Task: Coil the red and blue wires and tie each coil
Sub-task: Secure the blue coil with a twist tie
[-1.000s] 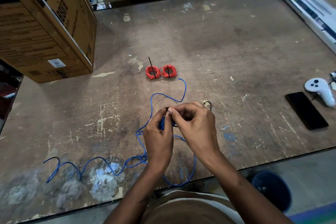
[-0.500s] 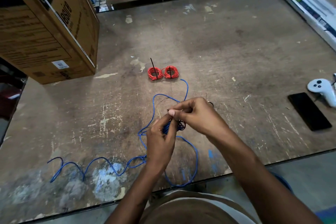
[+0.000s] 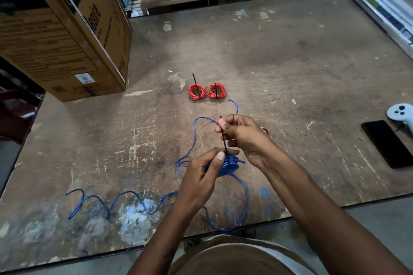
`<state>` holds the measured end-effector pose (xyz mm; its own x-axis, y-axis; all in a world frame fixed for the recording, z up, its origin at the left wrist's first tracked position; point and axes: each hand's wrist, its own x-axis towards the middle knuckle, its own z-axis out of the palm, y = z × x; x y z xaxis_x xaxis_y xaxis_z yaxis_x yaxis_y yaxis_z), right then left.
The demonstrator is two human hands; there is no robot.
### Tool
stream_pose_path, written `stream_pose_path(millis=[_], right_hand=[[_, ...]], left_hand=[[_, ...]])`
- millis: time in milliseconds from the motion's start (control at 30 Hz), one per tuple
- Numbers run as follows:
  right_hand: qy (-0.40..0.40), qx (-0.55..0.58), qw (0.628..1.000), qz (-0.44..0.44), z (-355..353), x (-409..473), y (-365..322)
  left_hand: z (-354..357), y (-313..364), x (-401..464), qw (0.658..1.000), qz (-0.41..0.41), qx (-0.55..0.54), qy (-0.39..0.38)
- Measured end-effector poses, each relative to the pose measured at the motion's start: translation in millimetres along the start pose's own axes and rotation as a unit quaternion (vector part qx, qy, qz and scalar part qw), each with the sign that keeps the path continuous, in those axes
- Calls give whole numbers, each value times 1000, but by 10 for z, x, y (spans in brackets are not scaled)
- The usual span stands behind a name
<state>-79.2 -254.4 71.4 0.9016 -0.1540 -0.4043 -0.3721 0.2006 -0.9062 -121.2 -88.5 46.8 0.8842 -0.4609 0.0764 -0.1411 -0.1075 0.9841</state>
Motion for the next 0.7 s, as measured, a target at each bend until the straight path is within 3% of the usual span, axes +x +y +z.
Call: stream_pose_path(millis=[100,233,367,433,567,700], right_hand=[[37,34,998,-47,99,58,64],[41,-10,990,-134,225,33,75],[-127,-67,988,-58,160,-70,48],[-163,-95,979,-82,149,-110,100],[-80,-69,987,-122,217,-114,175],[-63,-126,974,-177,323,-81,282]], left_hand=[[22,-38,-22,999,-15,10,31],[13,-148,-6,993,-37,-30,109],[-68,-239,37,980,-51,-91,170],[-106,-274,47,976,-56,-98,187],[-83,-230,74,974,-58,-108,191],[-129,-222,111,976,-62,-100,185]])
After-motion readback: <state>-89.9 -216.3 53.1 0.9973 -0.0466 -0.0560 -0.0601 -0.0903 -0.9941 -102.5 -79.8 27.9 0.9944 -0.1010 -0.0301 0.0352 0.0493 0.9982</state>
